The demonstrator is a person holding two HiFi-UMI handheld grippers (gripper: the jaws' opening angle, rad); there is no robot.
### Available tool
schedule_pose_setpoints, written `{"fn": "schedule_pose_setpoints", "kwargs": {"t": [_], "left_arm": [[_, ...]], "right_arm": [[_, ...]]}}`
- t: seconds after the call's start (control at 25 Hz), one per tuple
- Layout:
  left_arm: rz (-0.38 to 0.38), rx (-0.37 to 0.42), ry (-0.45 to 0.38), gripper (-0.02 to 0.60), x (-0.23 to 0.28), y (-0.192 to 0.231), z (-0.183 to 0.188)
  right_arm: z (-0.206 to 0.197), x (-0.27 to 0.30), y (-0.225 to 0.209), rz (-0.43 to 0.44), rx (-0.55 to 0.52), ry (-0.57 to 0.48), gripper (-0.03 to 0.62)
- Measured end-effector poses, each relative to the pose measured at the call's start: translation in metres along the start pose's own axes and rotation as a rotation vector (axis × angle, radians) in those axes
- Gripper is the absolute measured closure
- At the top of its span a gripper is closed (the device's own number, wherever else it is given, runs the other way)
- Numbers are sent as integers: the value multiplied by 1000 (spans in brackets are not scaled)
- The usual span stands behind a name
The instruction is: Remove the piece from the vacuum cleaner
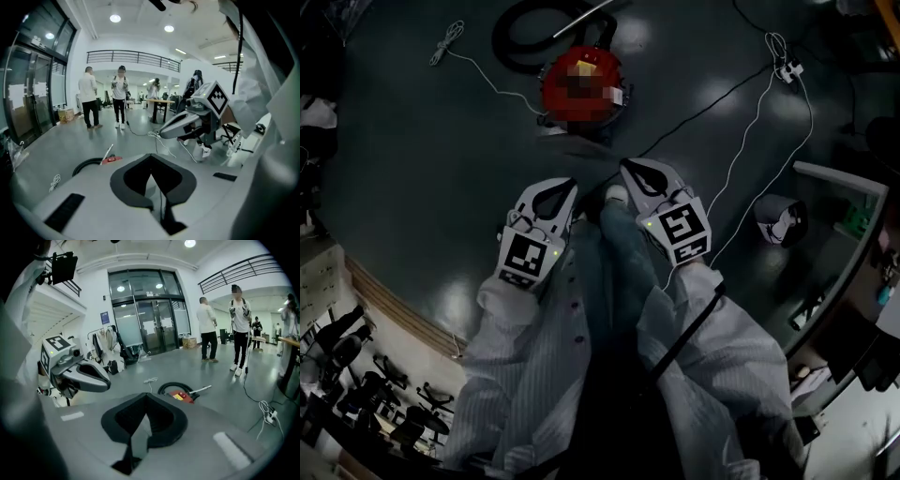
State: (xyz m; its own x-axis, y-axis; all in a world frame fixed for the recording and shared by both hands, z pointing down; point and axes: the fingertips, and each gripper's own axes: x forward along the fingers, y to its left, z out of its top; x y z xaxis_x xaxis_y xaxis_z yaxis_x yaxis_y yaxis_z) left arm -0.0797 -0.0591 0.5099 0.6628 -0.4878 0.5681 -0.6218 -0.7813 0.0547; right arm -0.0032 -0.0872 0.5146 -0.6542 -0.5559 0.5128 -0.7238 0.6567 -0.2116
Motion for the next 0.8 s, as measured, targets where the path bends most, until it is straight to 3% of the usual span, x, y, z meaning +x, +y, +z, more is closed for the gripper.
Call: {"fn": "schedule_pose_setpoints", "kwargs": {"t": [0.28,0.44,0.56,0.68,0.8], "left_arm": [[-176,102,200,578,87,27,-114],[-150,156,264,563,144,62,-177],[-117,273,334,443,180,85,-217],[-158,423,411,401,203,93,-250],[-218,582,491,366,223,98,-284]], "right_arm": [[-113,111,-43,46,-19,187,592],[-164,173,-64,82,-15,224,591],[-200,210,-77,102,2,254,579],[-222,237,-81,156,-36,281,548],[-233,262,-80,233,-164,317,466]]}}
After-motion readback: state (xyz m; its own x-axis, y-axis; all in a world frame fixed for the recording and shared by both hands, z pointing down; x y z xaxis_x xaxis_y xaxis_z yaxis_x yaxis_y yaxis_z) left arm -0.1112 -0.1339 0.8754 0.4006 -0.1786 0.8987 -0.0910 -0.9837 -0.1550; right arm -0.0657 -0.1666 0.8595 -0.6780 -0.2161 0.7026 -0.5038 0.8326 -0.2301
